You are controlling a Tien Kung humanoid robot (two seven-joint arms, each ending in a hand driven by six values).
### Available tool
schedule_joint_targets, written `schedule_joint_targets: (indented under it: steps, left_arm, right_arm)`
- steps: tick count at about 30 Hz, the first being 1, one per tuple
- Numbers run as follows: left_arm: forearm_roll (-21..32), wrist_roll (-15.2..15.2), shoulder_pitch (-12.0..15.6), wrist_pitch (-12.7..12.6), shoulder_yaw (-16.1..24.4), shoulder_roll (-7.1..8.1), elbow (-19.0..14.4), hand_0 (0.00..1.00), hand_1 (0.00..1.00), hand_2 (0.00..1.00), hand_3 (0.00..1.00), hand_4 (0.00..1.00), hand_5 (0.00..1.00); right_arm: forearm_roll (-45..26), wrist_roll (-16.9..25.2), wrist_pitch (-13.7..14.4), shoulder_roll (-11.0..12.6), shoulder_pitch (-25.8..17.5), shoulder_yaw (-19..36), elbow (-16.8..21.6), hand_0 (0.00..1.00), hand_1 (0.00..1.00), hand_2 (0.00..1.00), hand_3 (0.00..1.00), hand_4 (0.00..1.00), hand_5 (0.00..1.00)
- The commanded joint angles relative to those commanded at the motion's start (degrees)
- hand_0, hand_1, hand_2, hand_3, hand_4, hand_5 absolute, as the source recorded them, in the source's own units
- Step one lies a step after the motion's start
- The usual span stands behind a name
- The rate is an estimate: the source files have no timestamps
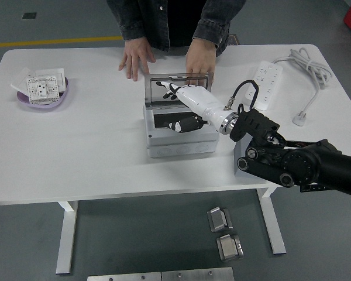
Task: Pick up the cylinder from the cube,place it in the box,flap close box
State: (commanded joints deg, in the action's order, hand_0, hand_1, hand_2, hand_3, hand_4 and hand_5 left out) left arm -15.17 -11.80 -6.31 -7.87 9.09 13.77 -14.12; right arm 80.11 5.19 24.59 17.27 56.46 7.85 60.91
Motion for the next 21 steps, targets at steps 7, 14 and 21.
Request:
schedule_joint_targets:
  steps: [7, 14, 21]
  left_arm:
    - [-0.1, -0.1, 0.0, 0.0, 0.1, 0.02, 0.0, 0.652, 0.653, 0.623, 0.640, 0.570, 0.573]
    - [-1.0, -0.3, -0.5, 0.1, 0.6, 0.46, 0.0, 0.651, 0.652, 0.621, 0.639, 0.568, 0.572]
    - [-1.7, -0.5, -0.9, 0.1, 1.0, 0.96, 0.0, 0.651, 0.651, 0.621, 0.639, 0.568, 0.572]
  right_arm:
    - [0.7, -1.3, -1.8, 2.5, 2.1, 6.0, 5.1, 0.841, 0.708, 0.779, 0.998, 0.812, 0.302]
    - [-6.8, 1.3, -2.0, -0.1, 6.3, 3.7, -2.3, 0.830, 0.689, 0.773, 0.998, 0.806, 0.318]
    - [-16.0, 3.5, -2.2, -3.6, 8.4, -2.4, -11.1, 0.823, 0.688, 0.773, 0.993, 0.804, 0.342]
